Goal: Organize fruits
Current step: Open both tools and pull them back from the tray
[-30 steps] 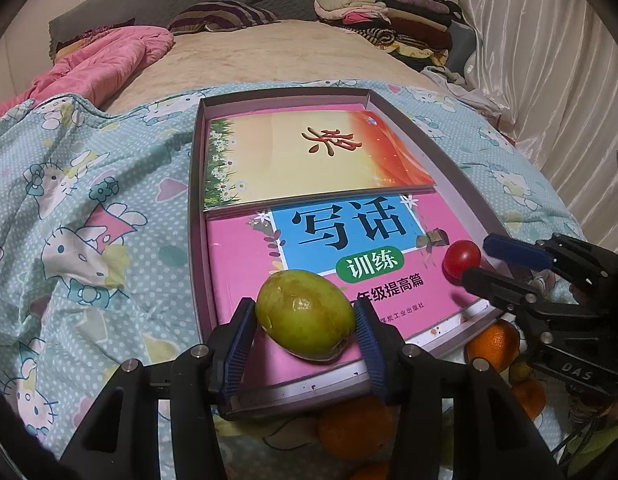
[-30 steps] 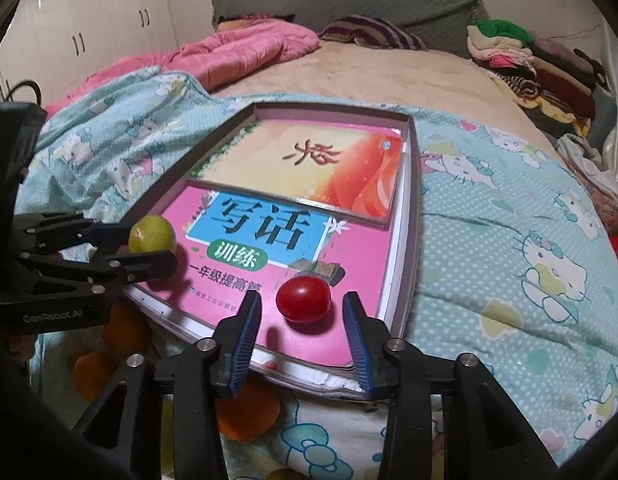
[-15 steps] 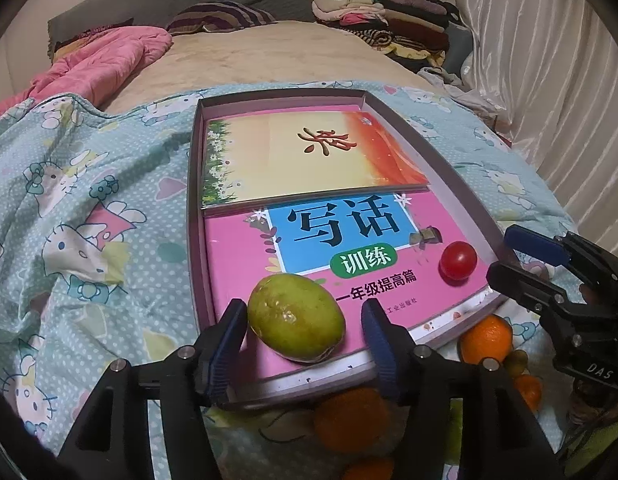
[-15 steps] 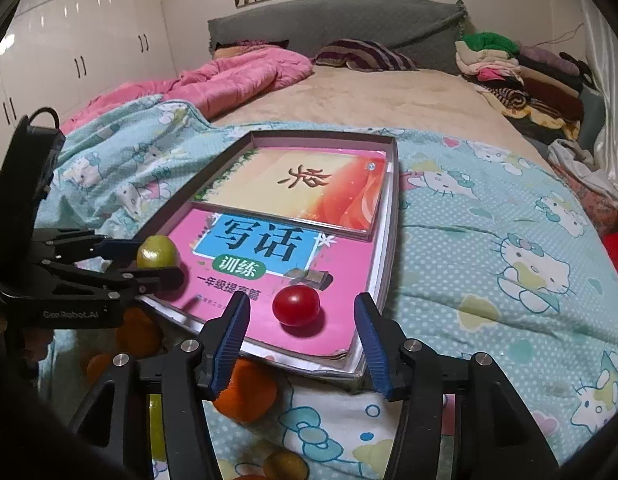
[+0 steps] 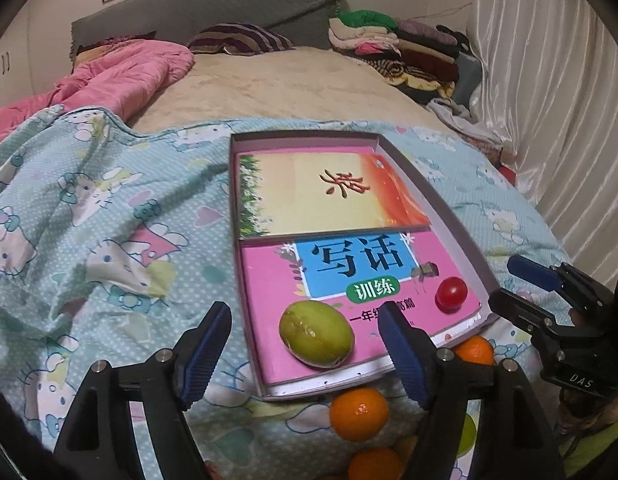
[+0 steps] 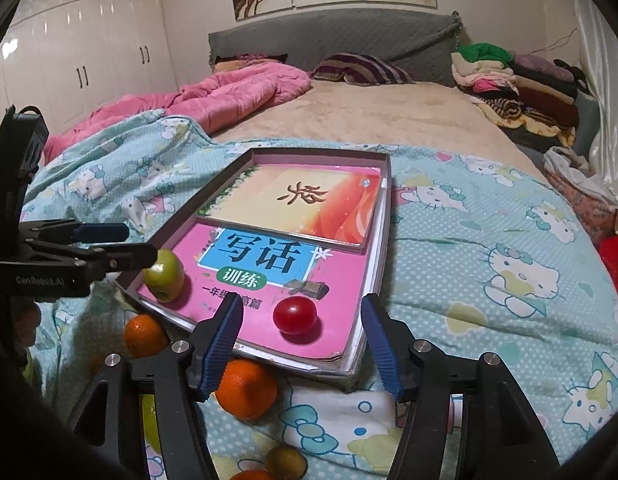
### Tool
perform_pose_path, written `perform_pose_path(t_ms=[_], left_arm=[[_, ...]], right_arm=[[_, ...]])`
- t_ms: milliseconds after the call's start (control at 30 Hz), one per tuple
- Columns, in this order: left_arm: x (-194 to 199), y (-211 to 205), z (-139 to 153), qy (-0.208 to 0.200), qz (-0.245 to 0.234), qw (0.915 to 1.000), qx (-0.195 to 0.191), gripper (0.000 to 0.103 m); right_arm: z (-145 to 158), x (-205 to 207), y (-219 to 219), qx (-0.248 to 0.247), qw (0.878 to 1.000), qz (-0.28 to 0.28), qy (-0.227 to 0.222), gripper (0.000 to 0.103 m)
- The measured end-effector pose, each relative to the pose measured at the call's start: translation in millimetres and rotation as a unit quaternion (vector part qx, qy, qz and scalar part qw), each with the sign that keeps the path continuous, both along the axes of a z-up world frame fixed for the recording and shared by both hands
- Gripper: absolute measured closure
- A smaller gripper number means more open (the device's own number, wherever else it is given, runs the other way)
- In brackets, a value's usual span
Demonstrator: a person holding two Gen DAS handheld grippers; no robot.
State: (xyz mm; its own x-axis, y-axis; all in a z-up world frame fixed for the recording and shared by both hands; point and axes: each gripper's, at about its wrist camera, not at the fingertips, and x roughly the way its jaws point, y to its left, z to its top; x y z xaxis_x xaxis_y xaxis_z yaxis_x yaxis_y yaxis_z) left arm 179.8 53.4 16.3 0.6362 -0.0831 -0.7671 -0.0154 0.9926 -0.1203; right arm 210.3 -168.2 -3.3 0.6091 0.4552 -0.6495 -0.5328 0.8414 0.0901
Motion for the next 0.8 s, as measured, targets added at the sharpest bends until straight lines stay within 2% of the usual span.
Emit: perform_pose_path(t_ms=[200,533,800], left_arm=[[-10.1,5.5,11.8,-0.016,0.009,0.9998,0.002,0.014],[-26.6,6.3,20.8,-0.029,0.009,0.9995,0.004,0.010],[-37.9,7.1,27.4,-0.040,0.013,0.9991,0.000,0.010]], right_arm=[[9.7,-5.6,-6.2,0.008,1.000,-0.008,-0.015,0.038],[26.8,-24.4,-17.1,0.027,0.998,-0.018,-0.049,0.033],[26.9,-37.1,-31.9,0.035,0.998,-0.031,-0.047,0.032]])
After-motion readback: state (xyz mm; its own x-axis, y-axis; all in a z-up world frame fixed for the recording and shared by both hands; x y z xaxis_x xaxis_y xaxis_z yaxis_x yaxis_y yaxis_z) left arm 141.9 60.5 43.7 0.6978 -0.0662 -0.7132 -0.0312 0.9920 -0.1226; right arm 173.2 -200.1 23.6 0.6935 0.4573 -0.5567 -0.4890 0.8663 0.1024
